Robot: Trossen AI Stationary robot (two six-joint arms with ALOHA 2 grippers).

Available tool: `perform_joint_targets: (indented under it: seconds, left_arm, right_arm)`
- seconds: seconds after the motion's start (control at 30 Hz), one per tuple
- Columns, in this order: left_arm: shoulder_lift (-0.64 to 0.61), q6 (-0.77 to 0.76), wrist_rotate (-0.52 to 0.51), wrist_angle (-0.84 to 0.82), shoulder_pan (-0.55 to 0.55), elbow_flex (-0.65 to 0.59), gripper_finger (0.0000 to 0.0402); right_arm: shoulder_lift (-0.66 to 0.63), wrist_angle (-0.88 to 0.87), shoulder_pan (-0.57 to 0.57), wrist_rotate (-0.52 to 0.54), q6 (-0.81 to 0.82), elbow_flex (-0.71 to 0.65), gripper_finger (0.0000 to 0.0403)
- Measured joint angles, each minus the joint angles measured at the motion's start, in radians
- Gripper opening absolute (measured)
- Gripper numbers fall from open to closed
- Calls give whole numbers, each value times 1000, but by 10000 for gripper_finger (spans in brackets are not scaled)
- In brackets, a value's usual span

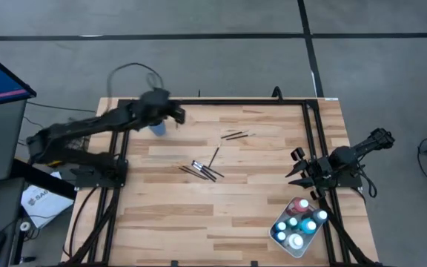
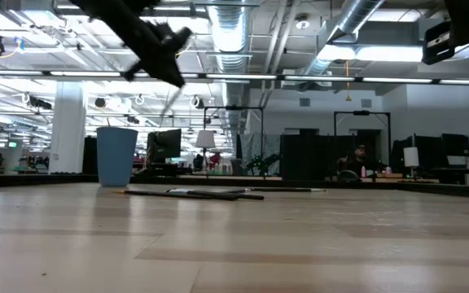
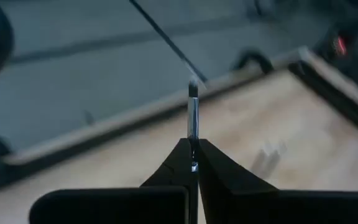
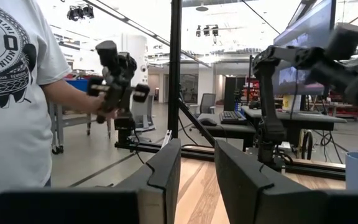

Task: Pick & Place Paint Supplies
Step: Put the silver paint brush into the blue cup

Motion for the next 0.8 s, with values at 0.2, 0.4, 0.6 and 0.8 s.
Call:
perform_joint_targets:
  seconds: [0.2, 0.4, 0.6, 0.8]
  left_arm:
    - [-217, 48, -237, 43, 1, -114, 0]
    - [-312, 159, -375, 163, 30, -245, 0]
    - [-328, 186, -396, 315, 65, -420, 0]
    - [-328, 156, -396, 426, 85, -550, 0]
  right_arm:
    - [0, 0, 0, 0, 0, 0, 92]
    - [0, -1, 0, 0, 0, 0, 92]
    - [0, -1, 0, 0, 0, 0, 92]
    - [0, -1, 0, 0, 0, 0, 92]
